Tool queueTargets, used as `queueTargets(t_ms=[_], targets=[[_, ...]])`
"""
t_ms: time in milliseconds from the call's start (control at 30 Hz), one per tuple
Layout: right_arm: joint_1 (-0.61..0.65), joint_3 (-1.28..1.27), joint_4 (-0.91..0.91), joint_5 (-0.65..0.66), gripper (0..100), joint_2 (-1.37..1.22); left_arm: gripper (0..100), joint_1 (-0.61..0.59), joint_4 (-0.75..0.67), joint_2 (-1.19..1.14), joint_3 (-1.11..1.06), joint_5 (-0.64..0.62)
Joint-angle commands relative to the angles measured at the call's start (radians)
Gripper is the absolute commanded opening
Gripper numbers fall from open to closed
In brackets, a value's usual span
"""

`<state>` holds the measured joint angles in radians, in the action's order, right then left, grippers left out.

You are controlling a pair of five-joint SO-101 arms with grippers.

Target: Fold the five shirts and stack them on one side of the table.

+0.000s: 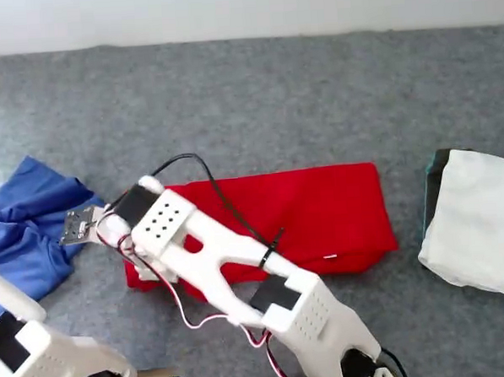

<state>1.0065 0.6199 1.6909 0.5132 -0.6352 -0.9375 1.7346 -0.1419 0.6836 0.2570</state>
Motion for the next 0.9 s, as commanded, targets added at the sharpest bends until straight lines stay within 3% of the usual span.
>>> queueTargets(t_ms=[0, 167, 367, 600, 767, 867], targets=[[-0.041, 0.041, -0.004, 0.054, 1.1, 0.012, 2, 0.026, 0.020, 0.048, 0.005, 0.012], [-0.124, 0.043, -0.094, 0.063, 3.5, 0.010, 2, 0.037, 0.020, 0.048, 0.005, 0.012], [-0.216, 0.043, -0.176, 0.057, 26.8, -0.024, 2, 0.038, 0.020, 0.048, 0.005, 0.012], [-0.263, 0.104, -0.108, 0.055, 18.7, -0.044, 2, 0.034, 0.020, 0.049, 0.005, 0.012], [-0.173, 0.285, 0.097, 0.054, 7.6, -0.016, 2, 0.037, 0.020, 0.049, 0.005, 0.012], [-0.101, 0.279, 0.105, 0.009, 0.4, -0.005, 2, 0.040, 0.020, 0.049, 0.005, 0.008]])
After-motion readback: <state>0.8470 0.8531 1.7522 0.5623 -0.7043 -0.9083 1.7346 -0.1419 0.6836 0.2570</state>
